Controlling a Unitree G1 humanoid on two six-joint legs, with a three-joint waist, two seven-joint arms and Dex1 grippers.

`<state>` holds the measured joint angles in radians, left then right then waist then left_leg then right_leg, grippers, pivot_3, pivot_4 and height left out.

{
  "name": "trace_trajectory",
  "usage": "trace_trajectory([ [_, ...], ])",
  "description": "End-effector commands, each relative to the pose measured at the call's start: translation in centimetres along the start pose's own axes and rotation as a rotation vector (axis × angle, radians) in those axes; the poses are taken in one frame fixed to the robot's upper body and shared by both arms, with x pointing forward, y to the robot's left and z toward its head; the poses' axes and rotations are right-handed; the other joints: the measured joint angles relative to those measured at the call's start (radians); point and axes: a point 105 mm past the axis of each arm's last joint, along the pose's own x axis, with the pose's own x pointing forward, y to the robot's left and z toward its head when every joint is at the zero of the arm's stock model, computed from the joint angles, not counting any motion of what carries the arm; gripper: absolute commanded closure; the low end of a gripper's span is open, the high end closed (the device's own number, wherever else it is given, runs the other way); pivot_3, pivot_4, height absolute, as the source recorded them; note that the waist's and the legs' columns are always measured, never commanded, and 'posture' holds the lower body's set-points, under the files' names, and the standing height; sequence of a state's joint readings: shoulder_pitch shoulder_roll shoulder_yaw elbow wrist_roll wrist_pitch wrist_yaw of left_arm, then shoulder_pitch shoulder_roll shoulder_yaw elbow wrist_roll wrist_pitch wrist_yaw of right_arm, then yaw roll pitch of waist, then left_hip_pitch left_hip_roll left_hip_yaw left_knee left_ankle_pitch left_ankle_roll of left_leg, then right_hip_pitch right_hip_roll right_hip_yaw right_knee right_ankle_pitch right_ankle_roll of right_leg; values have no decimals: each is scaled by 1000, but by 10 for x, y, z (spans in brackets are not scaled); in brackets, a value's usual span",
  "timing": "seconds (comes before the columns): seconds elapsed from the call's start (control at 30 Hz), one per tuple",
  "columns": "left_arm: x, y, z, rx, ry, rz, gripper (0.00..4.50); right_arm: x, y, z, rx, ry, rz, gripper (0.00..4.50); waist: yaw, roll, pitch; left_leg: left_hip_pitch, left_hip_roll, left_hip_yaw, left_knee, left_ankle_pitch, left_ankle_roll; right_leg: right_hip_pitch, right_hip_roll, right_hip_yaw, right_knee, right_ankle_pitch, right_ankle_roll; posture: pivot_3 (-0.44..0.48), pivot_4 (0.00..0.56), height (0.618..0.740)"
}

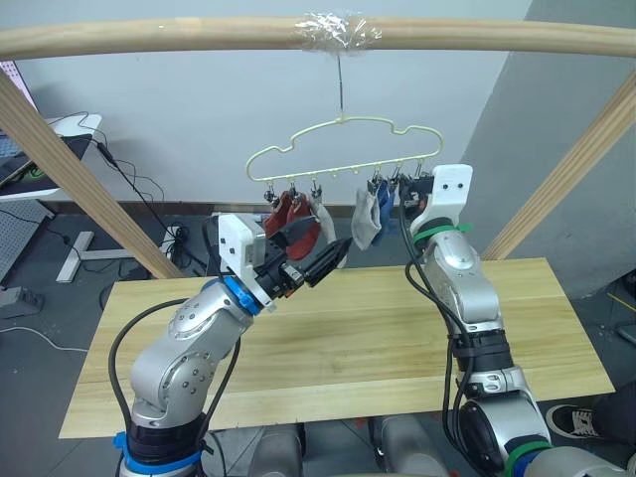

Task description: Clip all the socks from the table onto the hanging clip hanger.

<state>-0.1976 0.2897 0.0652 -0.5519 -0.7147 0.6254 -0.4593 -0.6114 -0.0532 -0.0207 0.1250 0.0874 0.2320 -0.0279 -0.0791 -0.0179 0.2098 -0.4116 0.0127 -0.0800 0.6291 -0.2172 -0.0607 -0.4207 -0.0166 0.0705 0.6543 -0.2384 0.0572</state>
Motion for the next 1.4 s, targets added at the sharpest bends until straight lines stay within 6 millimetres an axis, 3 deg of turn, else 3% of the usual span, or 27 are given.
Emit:
trace_trajectory([
  [0.03,-1,-12,10,22,-35,-41,0,3,0,18,5,-71,-2,2473,2,0,0,0,0,0,0,0,0,0,0,0,1,0,0,14,177,740],
  [0.57,-3,-13,12,11,-42,-48,0,6,4,18,14,-74,11,2473,3,0,0,3,0,0,0,1,0,0,0,0,5,0,0,19,177,740],
  [0.77,-2,-18,23,-40,-97,-81,0,7,5,17,14,-73,14,2473,6,0,0,3,0,0,0,1,0,0,0,0,5,0,0,25,175,740],
  [1.4,-3,-21,17,-39,-70,-86,0,9,6,14,14,-58,22,2473,23,0,0,3,0,0,0,1,0,0,0,0,5,-1,-1,27,168,740],
])
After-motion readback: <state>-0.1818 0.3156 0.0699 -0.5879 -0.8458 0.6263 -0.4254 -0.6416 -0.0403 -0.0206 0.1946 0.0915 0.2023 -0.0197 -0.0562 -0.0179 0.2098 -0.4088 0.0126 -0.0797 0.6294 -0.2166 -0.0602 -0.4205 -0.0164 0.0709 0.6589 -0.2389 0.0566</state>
